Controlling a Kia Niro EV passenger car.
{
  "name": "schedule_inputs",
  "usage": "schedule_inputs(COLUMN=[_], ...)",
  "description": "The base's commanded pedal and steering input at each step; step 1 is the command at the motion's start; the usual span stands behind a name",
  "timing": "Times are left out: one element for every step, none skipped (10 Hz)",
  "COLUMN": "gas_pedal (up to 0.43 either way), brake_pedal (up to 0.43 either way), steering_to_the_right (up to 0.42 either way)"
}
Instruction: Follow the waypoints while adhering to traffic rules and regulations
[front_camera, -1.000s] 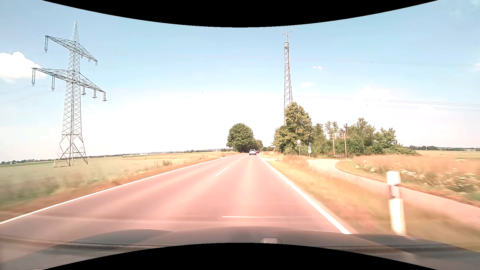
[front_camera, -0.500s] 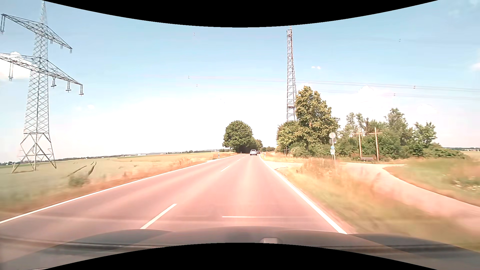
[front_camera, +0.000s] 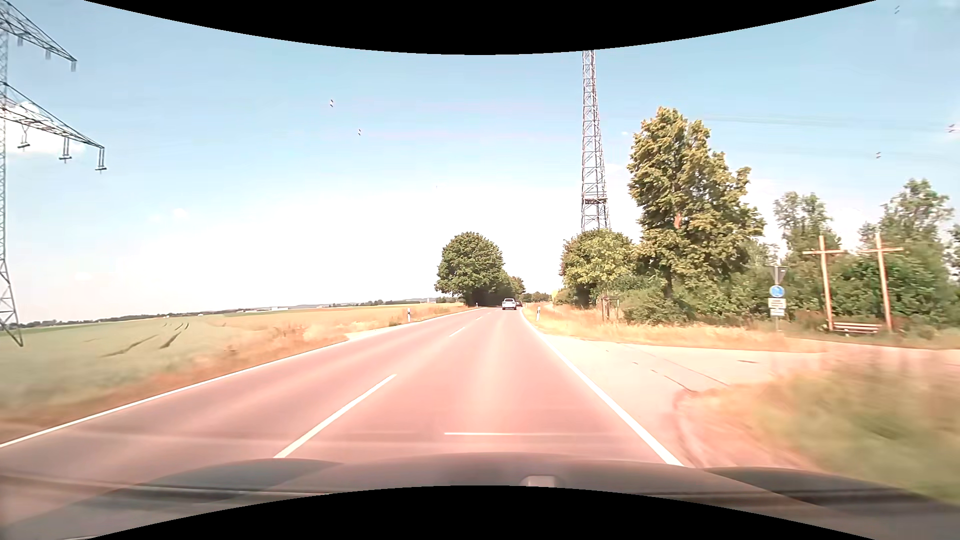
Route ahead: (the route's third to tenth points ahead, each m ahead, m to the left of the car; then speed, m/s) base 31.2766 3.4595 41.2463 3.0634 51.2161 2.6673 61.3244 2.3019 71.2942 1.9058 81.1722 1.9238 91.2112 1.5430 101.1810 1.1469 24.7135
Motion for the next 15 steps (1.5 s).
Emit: schedule_inputs(gas_pedal=[0.177,0.177,0.177,0.177,0.177,0.177,0.169,0.169,0.169,0.169,0.169,0.169,0.169,0.169,0.169], brake_pedal=[0.000,0.000,0.000,0.000,0.000,0.000,0.000,0.000,0.000,0.000,0.000,0.000,0.000,0.000,0.000], steering_to_the_right=[0.001,0.001,0.001,0.001,0.001,0.001,0.001,0.001,0.001,0.001,0.001,0.002,0.002,0.002,0.003])
